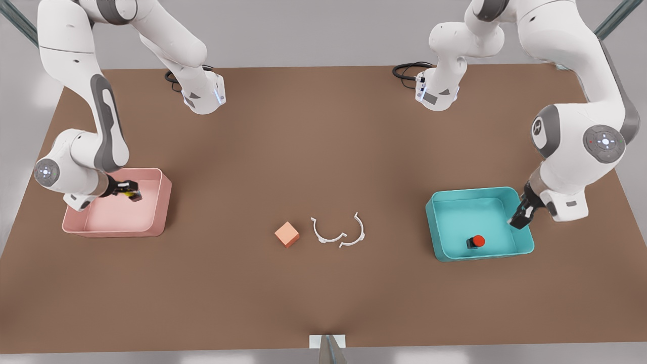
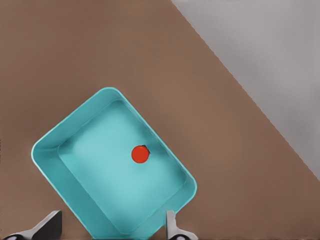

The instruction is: Place the red button in the blue storage box with the left arm, and place the yellow button in the pink storage box with the right arm

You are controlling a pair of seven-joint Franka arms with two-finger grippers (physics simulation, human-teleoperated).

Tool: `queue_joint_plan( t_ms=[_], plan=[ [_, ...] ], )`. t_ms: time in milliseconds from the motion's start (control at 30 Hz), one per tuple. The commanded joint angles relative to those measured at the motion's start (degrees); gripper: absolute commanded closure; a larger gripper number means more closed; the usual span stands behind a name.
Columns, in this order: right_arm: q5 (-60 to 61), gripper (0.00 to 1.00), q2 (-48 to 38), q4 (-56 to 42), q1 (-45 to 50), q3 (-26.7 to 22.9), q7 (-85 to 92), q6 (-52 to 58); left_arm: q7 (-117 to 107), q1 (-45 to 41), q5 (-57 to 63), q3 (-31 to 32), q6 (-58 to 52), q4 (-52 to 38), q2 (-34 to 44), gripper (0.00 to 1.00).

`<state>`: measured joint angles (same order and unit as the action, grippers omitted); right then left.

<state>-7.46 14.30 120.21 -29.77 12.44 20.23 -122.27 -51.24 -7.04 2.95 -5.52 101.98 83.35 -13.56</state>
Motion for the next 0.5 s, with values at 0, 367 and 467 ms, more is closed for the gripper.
queue_joint_plan(
  t_ms=[0,367,467],
  plan=[
    [0.0,0.00,0.3,-1.0,0.2,0.0,6.0,-1.4,59.4,0.0,-0.7,0.9,-13.8,-2.6,2.9,0.00],
    [3.9,0.00,-7.8,-36.5,19.7,7.2,-29.1,33.9,59.6,2.5,0.0,7.6,-21.8,-3.6,8.2,0.00],
    [3.9,0.00,-5.0,-36.6,27.3,-3.2,-29.1,31.1,59.5,2.6,0.1,8.6,-21.9,-3.6,8.1,0.00]
  ],
)
